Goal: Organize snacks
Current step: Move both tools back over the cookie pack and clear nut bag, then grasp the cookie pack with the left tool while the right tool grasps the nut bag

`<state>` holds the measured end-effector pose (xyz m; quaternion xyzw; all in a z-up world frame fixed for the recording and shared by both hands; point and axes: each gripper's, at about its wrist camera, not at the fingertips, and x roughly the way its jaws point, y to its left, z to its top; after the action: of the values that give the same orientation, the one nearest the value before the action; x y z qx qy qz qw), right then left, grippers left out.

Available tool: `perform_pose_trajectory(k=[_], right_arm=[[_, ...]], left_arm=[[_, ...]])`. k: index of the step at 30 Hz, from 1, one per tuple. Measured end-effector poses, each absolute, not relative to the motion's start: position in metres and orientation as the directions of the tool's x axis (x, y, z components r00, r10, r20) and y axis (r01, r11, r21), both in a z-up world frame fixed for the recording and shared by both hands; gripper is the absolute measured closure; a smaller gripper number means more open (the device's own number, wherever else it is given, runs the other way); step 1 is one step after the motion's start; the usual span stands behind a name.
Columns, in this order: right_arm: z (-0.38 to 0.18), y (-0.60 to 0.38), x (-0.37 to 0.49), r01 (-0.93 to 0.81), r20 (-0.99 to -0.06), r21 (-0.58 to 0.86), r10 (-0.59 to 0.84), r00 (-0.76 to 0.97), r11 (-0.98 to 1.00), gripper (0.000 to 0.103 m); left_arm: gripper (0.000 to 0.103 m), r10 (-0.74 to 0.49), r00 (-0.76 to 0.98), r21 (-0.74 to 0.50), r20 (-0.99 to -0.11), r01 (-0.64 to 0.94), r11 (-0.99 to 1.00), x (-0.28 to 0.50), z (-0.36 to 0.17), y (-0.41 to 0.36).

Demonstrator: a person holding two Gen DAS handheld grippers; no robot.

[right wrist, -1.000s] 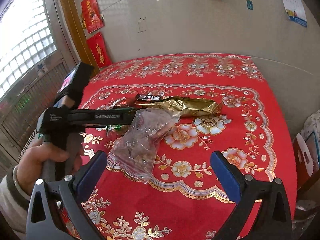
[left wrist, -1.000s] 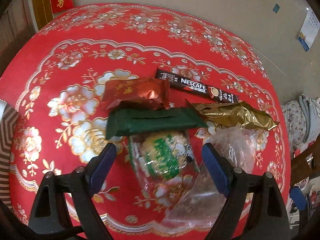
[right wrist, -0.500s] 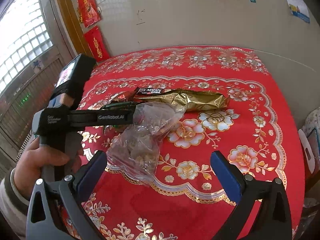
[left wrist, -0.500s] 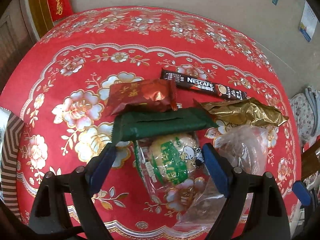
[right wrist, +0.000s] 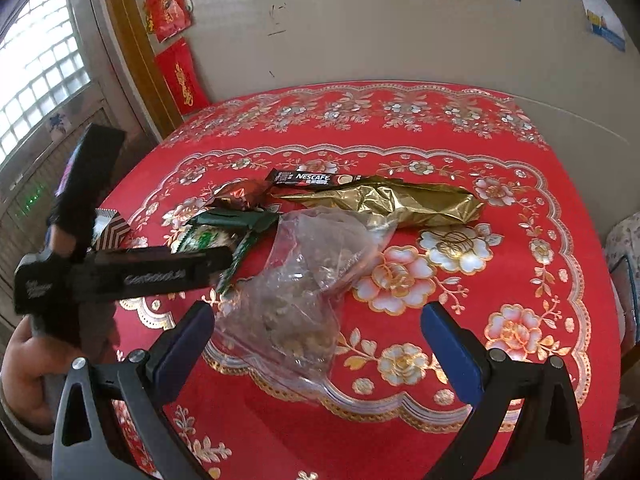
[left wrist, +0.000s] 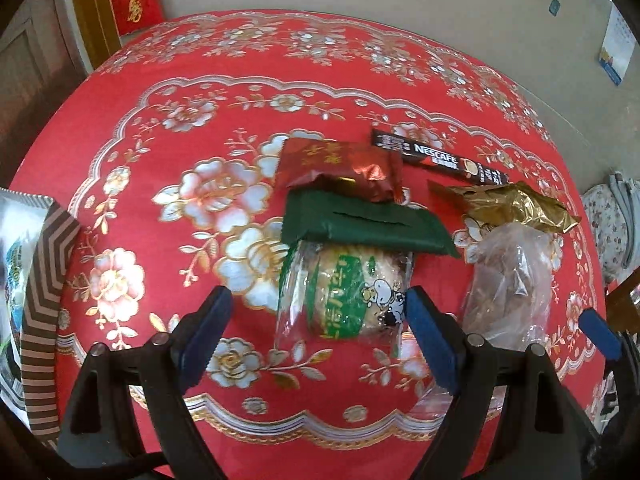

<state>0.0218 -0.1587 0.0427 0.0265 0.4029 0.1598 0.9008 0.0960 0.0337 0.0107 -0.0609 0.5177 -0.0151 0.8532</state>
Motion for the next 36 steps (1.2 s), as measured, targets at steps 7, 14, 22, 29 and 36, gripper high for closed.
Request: perform_pose_trajectory(k=[7, 14, 22, 29, 36], right_arm=[[0.037, -0.145, 0.037, -0.206, -0.745, 0.159, 0.254, 0.616, 0.965, 0.0], [0.026, -0.139, 0.047, -0.185, -0.768, 0.169, 0.247, 0.591, 0.968, 0.006], [0.015, -0.137, 0.05, -0.209, -0.776, 0.209, 0.293, 0.558, 0.955, 0.047], [0.022, -0.13, 0.036, -0.257, -0.761, 0.161, 0.286, 0.582, 0.953, 0.071], [0.026, -0.136, 0.016, -0.267, -0.754, 0.169, 0.299, 0.585, 0.949, 0.073]], left_arm=[[0.015, -0.092, 0.471, -0.098, -0.877, 0.011, 0.995, 0.098, 0.015, 0.031], [0.015, -0.106, 0.449, -0.101, -0.887, 0.034, 0.994, 0.106, 0.01, 0.032], [0.028, -0.112, 0.469, -0.09, -0.876, 0.07, 0.993, 0.104, 0.009, 0.026], [0.048, -0.128, 0.482, -0.091, -0.867, 0.098, 0.991, 0.091, 0.013, 0.023], [0.048, -0.144, 0.484, -0.103, -0.863, 0.111, 0.988, 0.064, 0.014, 0.026]])
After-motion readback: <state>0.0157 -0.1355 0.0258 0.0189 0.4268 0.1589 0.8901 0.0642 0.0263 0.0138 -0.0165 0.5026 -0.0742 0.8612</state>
